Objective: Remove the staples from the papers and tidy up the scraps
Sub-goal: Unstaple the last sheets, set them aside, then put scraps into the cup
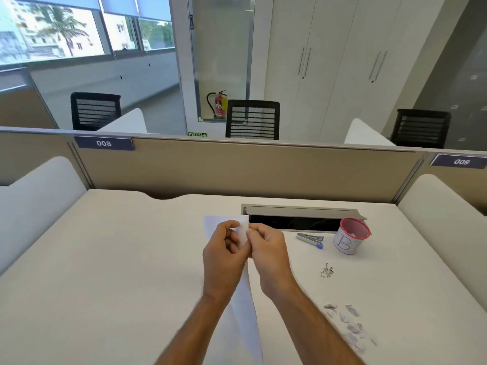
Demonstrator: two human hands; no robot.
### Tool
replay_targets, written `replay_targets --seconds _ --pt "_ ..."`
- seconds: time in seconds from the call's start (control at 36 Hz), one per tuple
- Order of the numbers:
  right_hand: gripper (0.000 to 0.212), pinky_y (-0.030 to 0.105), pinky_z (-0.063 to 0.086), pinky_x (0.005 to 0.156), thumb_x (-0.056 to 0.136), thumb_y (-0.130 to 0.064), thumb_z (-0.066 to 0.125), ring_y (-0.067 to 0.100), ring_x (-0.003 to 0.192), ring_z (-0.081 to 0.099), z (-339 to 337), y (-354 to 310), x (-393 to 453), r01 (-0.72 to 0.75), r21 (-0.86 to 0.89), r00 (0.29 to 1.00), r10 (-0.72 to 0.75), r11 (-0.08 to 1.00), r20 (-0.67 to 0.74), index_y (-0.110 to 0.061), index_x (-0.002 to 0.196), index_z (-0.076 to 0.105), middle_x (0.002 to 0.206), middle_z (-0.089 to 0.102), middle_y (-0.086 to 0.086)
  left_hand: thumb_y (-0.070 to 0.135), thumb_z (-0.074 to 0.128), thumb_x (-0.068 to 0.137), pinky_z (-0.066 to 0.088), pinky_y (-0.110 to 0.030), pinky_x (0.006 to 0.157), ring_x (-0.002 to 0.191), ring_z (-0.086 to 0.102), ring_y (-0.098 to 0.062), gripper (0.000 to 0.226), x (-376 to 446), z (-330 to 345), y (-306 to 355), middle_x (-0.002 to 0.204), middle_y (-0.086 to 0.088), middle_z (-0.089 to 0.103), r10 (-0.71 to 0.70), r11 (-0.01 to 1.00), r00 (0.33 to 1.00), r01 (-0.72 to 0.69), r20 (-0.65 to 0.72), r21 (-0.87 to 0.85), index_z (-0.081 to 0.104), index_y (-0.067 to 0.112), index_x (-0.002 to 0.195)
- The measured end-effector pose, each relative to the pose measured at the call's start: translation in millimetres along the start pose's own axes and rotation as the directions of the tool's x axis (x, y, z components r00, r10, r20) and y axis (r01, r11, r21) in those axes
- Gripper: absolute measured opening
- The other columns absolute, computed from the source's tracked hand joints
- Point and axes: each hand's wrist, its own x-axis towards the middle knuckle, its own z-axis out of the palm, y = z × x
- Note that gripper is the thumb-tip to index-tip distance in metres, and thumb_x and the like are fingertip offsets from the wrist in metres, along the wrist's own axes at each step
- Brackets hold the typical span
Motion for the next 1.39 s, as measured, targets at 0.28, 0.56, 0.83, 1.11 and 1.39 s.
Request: replay_targets --seconds 0.28,0.56,0.83,1.11,1.39 --pt "0.031 0.037 0.062 0.084 0.104 -0.013 0.044 0.025 0.1 0.073 -18.6 -13.1 -7.9 -0.11 0.134 0.994 0.105 0.985 0.044 -0.016 0.105 0.075 0.101 0.077 0.006 0.007 0.079 0.088 0.051 -0.014 0.065 0.075 0.058 -0.014 0.053 -14.6 1.5 20.2 0.083 0.0 0.06 0.082 0.993 0.997 -0.082 -0.01 -0.084 0.051 0.034 0.124" --pt "0.023 0.047 0.058 0.092 0.103 -0.019 0.051 0.032 0.105 0.07 -29.7 -20.7 -14.2 -0.121 0.17 0.99 0.108 0.978 0.086 -0.013 0.107 0.074 0.105 0.076 0.01 0.01 0.078 0.09 0.051 -0.014 0.063 0.071 0.057 -0.014 0.047 -15.7 4.3 26.6 0.078 0.0 0.058 0.116 0.99 0.992 -0.119 -0.038 -0.07 0.054 0.033 0.123" --pt "0.011 0.032 0.06 0.067 0.091 -0.018 0.071 0.012 0.066 0.068 -26.7 -25.9 -8.4 0.158 -0.083 0.947 -0.174 0.984 -0.271 -0.015 0.081 0.074 0.07 0.072 -0.001 0.043 0.09 0.073 0.052 -0.023 0.095 0.127 0.051 -0.008 0.086 -36.2 15.4 5.3 0.139 0.019 0.043 0.048 0.997 0.993 -0.053 0.11 0.048 0.041 0.033 0.143" --pt "0.013 0.012 0.045 0.056 0.093 -0.015 0.067 0.002 0.06 0.06 -13.6 -51.4 3.9 0.393 -0.234 0.829 -0.453 0.889 -0.329 -0.01 0.082 0.07 0.068 0.068 -0.008 -0.004 0.053 0.097 0.057 -0.027 0.083 0.104 0.063 -0.018 0.036 -56.7 26.6 -15.6 0.116 0.0 0.066 -0.169 0.959 0.979 0.138 0.111 0.249 0.058 0.021 0.122" --pt "0.047 0.024 0.054 0.089 0.087 -0.03 0.077 0.007 0.118 0.054 -19.9 -19.2 30.3 0.279 -0.334 0.93 -0.34 0.901 -0.141 -0.028 0.129 0.055 0.127 0.056 -0.01 0.004 0.058 0.092 0.063 -0.031 0.074 0.092 0.072 -0.014 0.028 -0.2 1.3 -24.8 0.099 0.008 0.076 -0.345 0.939 0.934 0.345 0.096 0.013 0.072 0.023 0.106"
